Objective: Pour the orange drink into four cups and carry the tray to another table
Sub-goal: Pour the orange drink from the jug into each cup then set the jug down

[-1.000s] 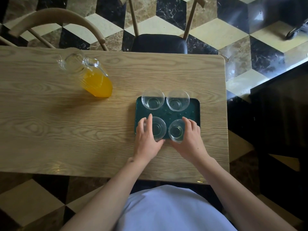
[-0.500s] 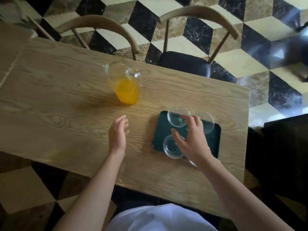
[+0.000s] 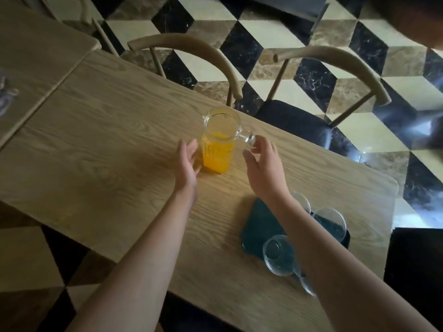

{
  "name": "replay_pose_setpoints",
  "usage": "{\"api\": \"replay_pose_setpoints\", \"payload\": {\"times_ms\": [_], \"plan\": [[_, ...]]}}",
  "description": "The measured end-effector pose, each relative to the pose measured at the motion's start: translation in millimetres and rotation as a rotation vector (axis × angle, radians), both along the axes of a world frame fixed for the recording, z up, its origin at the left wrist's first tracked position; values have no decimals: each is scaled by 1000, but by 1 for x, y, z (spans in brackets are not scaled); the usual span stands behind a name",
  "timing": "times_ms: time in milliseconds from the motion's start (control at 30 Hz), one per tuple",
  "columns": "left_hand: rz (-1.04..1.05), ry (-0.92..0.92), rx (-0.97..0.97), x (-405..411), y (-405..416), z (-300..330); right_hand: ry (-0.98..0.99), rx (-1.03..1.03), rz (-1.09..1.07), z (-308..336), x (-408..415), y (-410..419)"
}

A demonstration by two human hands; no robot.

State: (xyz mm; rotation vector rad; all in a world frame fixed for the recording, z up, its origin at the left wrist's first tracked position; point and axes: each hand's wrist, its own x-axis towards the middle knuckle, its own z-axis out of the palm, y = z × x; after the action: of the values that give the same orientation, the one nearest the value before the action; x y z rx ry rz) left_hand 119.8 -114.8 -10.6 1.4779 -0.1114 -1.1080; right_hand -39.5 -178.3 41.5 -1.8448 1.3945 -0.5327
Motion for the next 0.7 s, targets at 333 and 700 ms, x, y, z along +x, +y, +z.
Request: {"api": "replay_pose_setpoints", "payload": {"times_ms": [333,700], "plan": [[-139,-112,31,-1,-4,12,-3,-60,-98,10,10,-12],[-56,-82,-28,-11,8,41,48,6,-129,28,31,3]]}}
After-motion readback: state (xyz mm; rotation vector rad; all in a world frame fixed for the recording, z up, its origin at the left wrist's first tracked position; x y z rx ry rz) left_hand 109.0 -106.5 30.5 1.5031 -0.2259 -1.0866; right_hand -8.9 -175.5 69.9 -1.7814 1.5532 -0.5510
